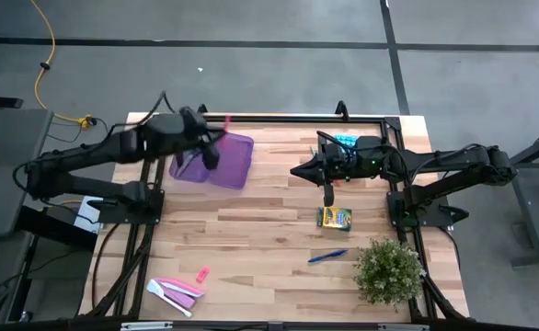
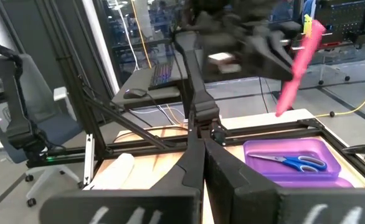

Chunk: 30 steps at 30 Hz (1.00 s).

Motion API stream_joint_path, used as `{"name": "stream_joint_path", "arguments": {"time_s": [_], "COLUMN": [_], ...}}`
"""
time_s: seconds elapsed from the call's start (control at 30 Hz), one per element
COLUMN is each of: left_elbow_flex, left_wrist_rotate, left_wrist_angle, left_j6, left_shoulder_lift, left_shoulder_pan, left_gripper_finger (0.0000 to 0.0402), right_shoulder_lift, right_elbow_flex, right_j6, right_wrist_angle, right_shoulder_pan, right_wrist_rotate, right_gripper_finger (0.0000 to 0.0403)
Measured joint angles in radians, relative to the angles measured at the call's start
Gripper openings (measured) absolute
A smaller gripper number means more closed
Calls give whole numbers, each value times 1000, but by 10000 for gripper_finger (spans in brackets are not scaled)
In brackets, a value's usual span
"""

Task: Pack school essentials
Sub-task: Put the pink pen into the purple supply box

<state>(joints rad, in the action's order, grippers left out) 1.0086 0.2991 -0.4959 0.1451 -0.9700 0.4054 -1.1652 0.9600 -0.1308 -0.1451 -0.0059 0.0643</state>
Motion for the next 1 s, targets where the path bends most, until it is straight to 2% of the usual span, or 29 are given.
{"name": "stream_joint_path", "arguments": {"time_s": [0.07, 0.17, 0.37, 0.7, 0.8, 1.0], "left_elbow_flex": [23, 8, -110, -297, -315, -316], "left_wrist_rotate": [26, 29, -12, -60, -110, -136], "left_wrist_angle": [-149, -264, -296, -229, -208, -201], "left_j6": [-12, -18, -24, 53, 54, 61], "left_shoulder_lift": [-17, -51, -142, -299, -324, -368], "left_shoulder_pan": [89, 200, 334, 395, 400, 400], "left_gripper_finger": [12, 12, 12, 12, 12, 12], "right_shoulder_lift": [0, 0, 0, 0, 0, 0], "right_elbow_flex": [0, 0, 0, 0, 0, 0], "right_j6": [0, 1, 1, 0, -1, -2], "right_wrist_angle": [0, 4, 15, 14, 14, 14], "right_shoulder_pan": [-1, -1, -1, -1, -1, -1], "right_wrist_rotate": [0, -5, -8, -9, -9, -10], "right_gripper_finger": [0, 0, 0, 0, 0, 0]}}
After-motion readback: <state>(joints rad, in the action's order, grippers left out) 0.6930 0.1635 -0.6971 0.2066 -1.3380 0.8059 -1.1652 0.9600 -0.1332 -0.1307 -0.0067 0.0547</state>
